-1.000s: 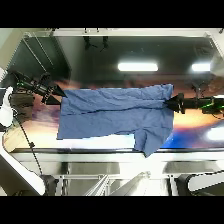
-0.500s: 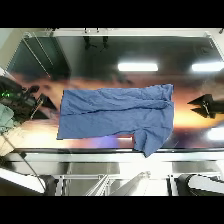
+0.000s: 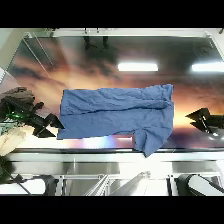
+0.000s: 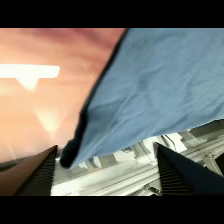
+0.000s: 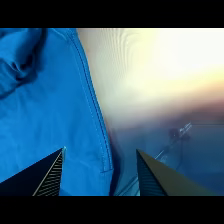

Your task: Fold the shirts.

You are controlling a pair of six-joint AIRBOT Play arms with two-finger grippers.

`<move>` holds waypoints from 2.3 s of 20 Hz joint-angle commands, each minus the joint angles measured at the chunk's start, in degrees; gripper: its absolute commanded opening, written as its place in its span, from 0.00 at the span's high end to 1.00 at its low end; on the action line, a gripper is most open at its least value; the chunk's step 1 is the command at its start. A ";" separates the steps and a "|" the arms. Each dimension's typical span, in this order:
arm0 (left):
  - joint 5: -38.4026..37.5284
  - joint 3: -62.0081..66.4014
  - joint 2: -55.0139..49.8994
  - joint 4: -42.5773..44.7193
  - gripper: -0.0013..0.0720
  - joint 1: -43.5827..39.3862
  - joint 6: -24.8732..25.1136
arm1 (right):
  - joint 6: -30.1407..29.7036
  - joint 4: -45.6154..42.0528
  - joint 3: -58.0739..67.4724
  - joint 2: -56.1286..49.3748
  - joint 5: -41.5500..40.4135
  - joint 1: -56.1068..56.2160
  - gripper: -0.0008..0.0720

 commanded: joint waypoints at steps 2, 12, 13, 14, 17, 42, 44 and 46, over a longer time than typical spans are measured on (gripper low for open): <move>-6.91 -1.55 0.79 0.83 0.80 -4.90 0.33 | 0.11 -0.28 -1.31 0.63 0.87 -0.04 0.27; -2.01 2.71 0.79 -8.55 0.95 -6.49 5.70 | 1.55 -1.07 -17.07 0.61 -2.91 0.09 0.27; -1.49 2.71 0.79 -8.57 0.95 -6.49 5.70 | 0.70 0.00 -18.23 0.55 -3.58 0.09 0.27; -1.31 2.71 0.79 -8.55 0.95 -6.49 5.73 | -1.25 2.03 -18.82 0.42 -3.87 0.09 0.27; -1.31 2.71 0.79 -8.57 0.95 -6.49 5.70 | -3.96 6.86 -19.06 0.24 -3.98 1.86 0.27; 8.09 9.27 5.66 -14.27 0.95 10.86 8.74 | -12.55 26.67 -13.35 13.64 9.35 -9.90 0.96; 4.02 9.27 5.66 -16.20 0.95 9.18 9.22 | -14.23 31.91 -13.33 13.11 5.57 -9.88 0.96; -0.81 10.36 5.07 -16.57 0.95 7.69 9.18 | -17.55 35.89 -13.33 11.10 2.93 -8.46 0.96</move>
